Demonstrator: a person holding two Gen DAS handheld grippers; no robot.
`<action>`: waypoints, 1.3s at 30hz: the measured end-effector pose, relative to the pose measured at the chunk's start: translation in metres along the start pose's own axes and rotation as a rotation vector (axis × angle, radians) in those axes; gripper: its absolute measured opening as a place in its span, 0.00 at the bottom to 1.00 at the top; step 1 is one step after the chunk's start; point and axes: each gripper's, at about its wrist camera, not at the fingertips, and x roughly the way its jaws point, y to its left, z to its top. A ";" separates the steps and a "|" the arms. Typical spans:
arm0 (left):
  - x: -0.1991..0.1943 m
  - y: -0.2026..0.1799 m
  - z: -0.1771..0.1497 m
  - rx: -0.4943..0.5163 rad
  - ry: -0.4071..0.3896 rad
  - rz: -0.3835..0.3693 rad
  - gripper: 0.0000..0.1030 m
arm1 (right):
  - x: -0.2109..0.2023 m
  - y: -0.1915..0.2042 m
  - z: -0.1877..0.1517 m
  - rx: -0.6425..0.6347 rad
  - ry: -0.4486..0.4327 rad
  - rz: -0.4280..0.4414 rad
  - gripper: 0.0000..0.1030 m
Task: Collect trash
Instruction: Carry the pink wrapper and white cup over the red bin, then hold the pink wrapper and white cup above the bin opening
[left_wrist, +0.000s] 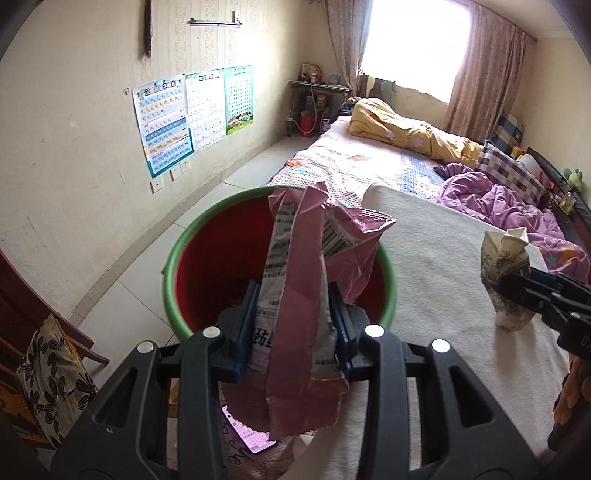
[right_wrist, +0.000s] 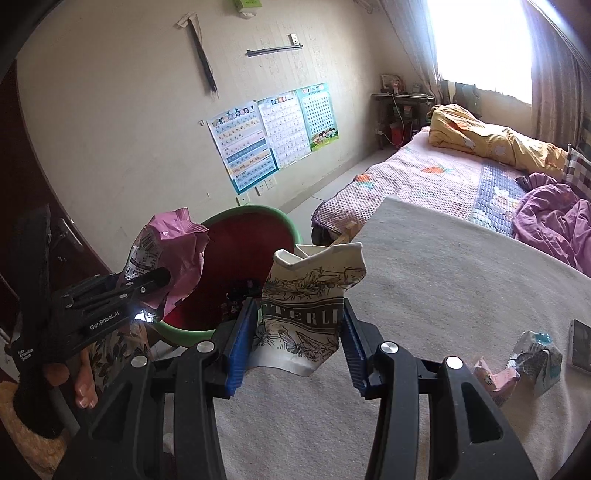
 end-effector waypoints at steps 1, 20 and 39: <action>0.000 0.005 -0.001 -0.003 0.003 0.004 0.34 | 0.002 0.004 0.000 -0.004 0.001 0.005 0.42; 0.005 0.046 0.007 -0.018 0.012 0.003 0.34 | 0.029 0.038 0.008 -0.027 0.018 0.025 0.42; 0.019 0.051 0.013 -0.021 0.031 -0.010 0.34 | 0.050 0.057 0.017 -0.038 0.025 0.042 0.42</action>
